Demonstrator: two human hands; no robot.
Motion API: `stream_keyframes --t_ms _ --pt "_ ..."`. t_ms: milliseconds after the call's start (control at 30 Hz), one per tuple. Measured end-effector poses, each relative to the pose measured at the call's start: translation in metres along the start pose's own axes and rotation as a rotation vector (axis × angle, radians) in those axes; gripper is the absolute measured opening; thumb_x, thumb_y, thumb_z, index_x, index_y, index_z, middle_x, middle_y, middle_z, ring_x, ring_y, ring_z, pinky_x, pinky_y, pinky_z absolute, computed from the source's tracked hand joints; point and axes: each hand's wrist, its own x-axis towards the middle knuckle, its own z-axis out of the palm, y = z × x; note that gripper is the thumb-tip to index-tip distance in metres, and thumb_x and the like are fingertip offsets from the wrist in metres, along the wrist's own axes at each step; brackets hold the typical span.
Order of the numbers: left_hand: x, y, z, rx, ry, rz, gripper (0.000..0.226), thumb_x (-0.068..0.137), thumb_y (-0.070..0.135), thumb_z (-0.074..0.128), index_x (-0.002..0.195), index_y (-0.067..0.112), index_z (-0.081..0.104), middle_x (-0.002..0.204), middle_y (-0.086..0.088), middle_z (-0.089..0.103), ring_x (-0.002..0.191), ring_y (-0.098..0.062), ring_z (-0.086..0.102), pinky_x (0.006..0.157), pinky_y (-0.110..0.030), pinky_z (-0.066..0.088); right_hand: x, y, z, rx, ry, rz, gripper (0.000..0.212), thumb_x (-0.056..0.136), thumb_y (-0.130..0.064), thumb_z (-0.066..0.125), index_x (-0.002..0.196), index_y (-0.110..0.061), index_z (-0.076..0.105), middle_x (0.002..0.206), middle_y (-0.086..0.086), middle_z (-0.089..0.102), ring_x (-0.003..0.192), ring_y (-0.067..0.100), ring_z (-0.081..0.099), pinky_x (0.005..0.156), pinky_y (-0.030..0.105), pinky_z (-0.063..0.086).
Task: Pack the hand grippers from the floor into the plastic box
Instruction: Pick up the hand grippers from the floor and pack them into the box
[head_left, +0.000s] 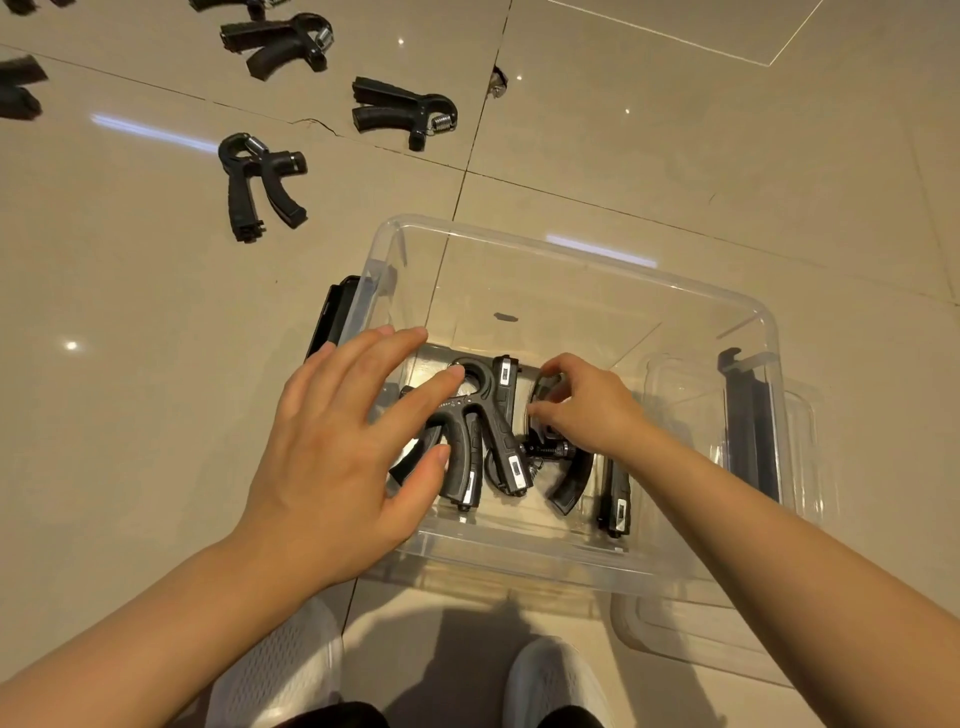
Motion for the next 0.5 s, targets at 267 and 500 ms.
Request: stream_keyframes --t_ms 267,500 --pt "-0.001 0.000 0.000 -0.008 -0.004 -0.015 0.046 0.083 0.035 0.051 0.126 0.020 0.059 0.136 -0.009 0.048 0.130 -0.028 0.038 0.103 -0.049 0.032 0.012 -0.025 0.030 -0.530 -0.130 -0.404 0.075 0.085 -0.020 0.061 0.146 -0.027 0.019 0.142 0.009 0.031 0.114 0.033 0.049 0.086 0.041 0.049" --pt "0.000 0.001 0.000 0.002 -0.017 -0.030 0.042 0.084 0.037 0.050 0.120 0.020 0.064 0.134 -0.008 0.050 0.132 -0.027 0.037 0.103 -0.047 0.032 0.017 -0.042 0.045 -0.359 -0.048 -0.287 0.066 0.083 -0.001 0.056 0.141 -0.017 0.031 0.126 0.017 0.039 0.095 0.038 0.057 0.076 0.039 0.048"
